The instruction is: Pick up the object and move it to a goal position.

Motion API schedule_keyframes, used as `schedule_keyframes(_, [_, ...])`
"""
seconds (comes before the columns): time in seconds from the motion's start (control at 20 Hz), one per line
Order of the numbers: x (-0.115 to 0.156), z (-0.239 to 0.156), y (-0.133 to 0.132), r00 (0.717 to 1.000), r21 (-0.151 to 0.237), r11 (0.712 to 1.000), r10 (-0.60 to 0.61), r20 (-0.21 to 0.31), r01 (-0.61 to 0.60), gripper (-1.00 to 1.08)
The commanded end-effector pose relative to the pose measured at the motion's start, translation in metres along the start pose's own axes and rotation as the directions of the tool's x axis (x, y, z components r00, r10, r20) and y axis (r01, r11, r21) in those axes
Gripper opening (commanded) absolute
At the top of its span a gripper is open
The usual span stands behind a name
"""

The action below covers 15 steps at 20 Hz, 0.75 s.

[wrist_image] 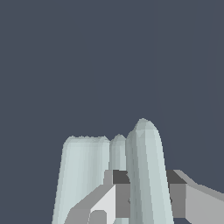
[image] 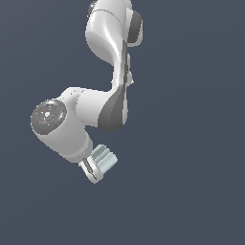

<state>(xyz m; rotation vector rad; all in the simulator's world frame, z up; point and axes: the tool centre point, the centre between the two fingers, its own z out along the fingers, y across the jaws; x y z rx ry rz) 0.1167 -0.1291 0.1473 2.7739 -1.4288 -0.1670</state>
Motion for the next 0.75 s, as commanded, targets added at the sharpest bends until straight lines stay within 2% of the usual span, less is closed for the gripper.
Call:
schedule_keyframes(0.0, [0.003,-0.011,-0.001,0.998,-0.012,1.000,-0.004,-0.069,0.004,-1.00])
schedule_keyframes(0.35, [0.005,-0.031,-0.003,0.980,-0.039,0.999,-0.013,-0.200,0.005,-1.00])
schedule_keyframes(0.55, [0.005,-0.036,-0.003,0.971,-0.047,0.999,-0.016,-0.237,0.004,-1.00])
schedule_keyframes(0.7, [0.005,-0.038,-0.003,0.969,-0.049,0.999,-0.016,-0.245,0.004,-1.00])
